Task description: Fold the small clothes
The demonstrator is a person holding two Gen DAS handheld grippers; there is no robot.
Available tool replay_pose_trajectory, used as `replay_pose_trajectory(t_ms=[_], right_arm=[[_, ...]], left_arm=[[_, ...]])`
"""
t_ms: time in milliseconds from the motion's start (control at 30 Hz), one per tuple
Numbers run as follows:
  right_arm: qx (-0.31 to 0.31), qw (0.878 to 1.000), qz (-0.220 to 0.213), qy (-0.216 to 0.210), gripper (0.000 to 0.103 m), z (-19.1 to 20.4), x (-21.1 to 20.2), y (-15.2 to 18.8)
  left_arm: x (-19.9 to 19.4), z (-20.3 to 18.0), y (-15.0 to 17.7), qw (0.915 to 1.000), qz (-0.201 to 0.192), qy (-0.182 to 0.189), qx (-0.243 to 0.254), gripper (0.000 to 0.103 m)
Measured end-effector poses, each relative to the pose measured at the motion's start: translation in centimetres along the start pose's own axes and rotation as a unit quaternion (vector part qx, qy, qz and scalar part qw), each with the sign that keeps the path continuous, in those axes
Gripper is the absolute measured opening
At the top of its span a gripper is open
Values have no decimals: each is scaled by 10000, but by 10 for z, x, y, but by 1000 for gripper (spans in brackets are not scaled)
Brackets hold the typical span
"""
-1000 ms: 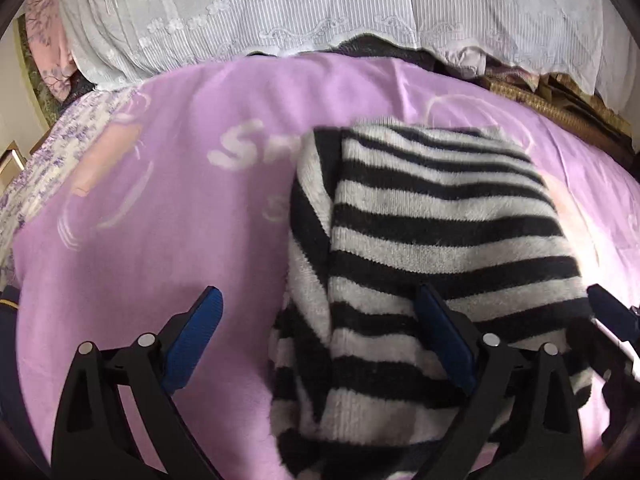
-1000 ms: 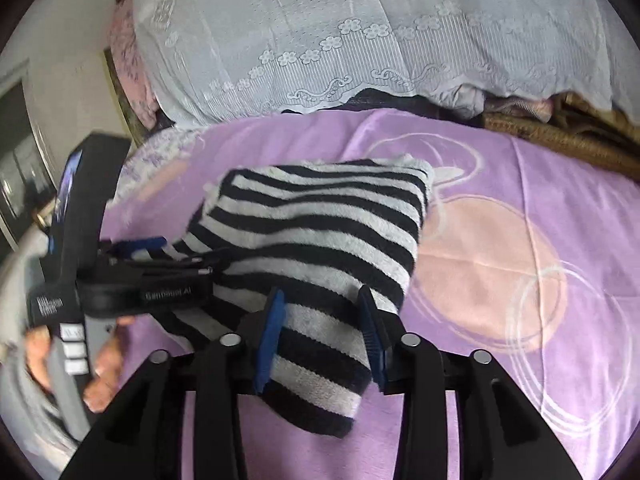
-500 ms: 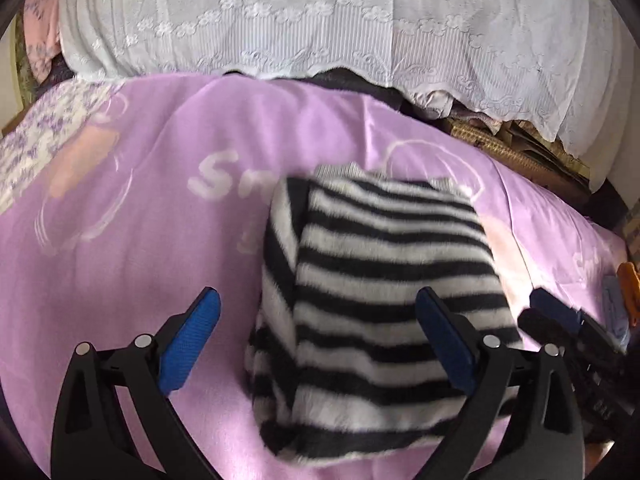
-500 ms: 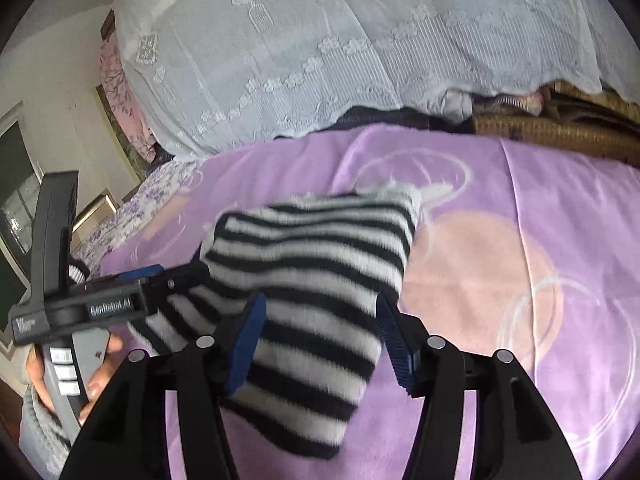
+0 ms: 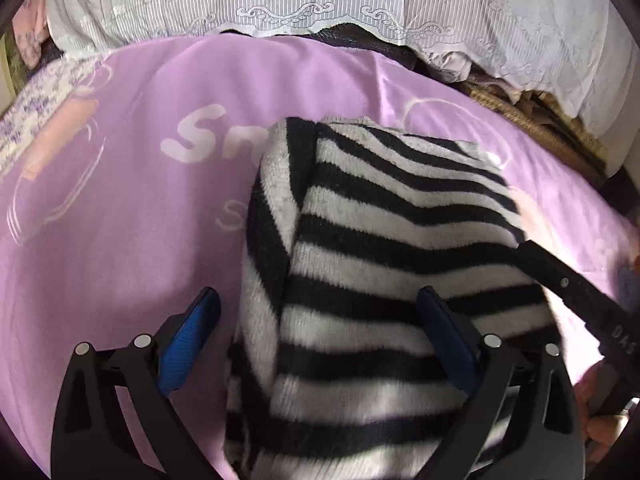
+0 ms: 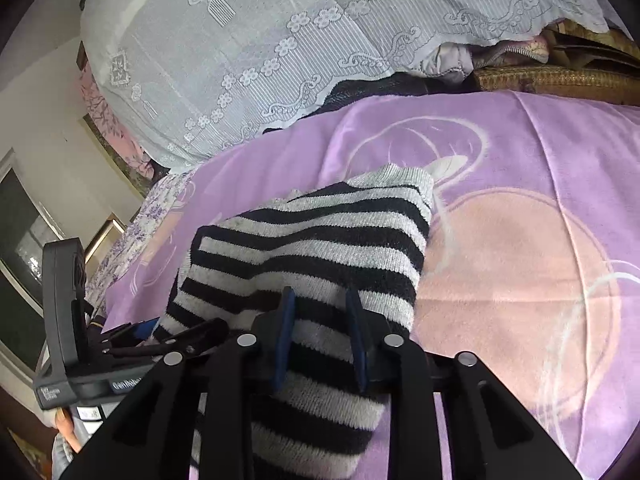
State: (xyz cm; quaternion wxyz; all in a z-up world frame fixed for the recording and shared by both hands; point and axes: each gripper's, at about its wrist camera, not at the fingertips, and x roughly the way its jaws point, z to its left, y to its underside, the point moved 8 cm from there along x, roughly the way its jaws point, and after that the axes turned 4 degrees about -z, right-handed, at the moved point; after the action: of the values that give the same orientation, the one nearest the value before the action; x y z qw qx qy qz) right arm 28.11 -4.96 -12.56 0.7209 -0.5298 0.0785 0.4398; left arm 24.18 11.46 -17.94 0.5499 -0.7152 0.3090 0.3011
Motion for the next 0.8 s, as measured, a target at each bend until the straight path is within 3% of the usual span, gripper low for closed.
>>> replay_pose_trajectory(t_ms=[33, 67, 100, 367, 533, 800], right_arm=[[20, 10000, -29, -3, 47, 0, -7, 0], [67, 10000, -48, 18, 71, -2, -13, 0], [124, 9999, -81, 55, 75, -5, -19, 1], [924, 9954, 199, -138, 76, -40, -42, 33], [1421, 9859, 461, -758, 76, -34, -34, 44], [1584, 9799, 607, -1048, 79, -23, -7, 39]], left_arm=[[-5, 1, 3, 9999, 11, 149, -57, 96], [-12, 2, 4, 9993, 28, 340, -120, 96], [-15, 4, 5, 9990, 38, 410, -152, 96], [-23, 3, 26, 9908, 425, 1144, -578, 96], [-16, -6, 32, 9905, 513, 1173, -500, 98], [12, -11, 13, 9866, 570, 1359, -701, 99]])
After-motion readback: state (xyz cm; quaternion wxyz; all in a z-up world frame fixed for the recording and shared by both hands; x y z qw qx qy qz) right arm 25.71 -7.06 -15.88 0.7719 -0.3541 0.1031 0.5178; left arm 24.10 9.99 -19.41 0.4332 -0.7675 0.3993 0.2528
